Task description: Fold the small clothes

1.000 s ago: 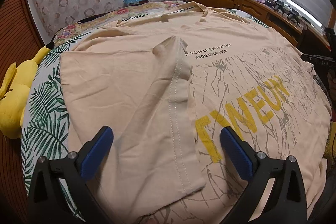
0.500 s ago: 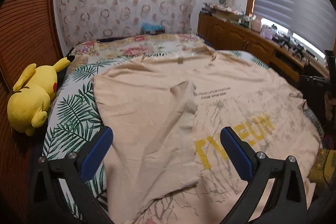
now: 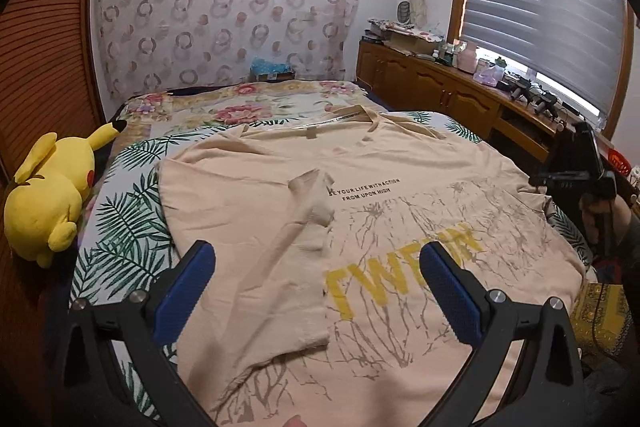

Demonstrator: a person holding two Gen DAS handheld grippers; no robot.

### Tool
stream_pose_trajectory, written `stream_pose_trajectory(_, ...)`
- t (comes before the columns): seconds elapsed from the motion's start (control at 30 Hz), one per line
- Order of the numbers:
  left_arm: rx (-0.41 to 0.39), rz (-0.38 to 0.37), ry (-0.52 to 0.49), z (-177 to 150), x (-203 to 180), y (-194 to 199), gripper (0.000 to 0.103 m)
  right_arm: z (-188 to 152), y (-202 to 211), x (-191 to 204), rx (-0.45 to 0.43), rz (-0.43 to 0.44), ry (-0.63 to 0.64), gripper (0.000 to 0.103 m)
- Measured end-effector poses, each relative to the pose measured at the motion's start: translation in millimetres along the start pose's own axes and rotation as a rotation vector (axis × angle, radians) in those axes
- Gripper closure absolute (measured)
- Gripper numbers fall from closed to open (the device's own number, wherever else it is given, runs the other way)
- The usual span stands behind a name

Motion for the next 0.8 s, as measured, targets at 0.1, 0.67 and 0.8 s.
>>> stream_pose_trajectory(0.1, 0.006, 0.0, -0.008, -1, -3, -2, 0.0, -12, -3, -1, 0.024, 0.025, -0.02, 0.061)
stream_pose_trajectory(0.67, -0.001, 0.001, 0.005, -5, -6, -1, 0.0, 33, 49, 53, -0.163, 0.054, 0.134, 0.1)
stream_pose_trajectory(0.8, -0.006, 0.005, 0.008, -6, -5, 2, 0.0, 57, 66, 102, -0.212, 0.129, 0.203, 0.1)
Point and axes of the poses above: each gripper's, at about its wrist camera, not at the fingertips, and y roughly against the way its jaws point, x to its left, z to its top, the point moved 8 cm from there along -y, roughly the way its jaws point
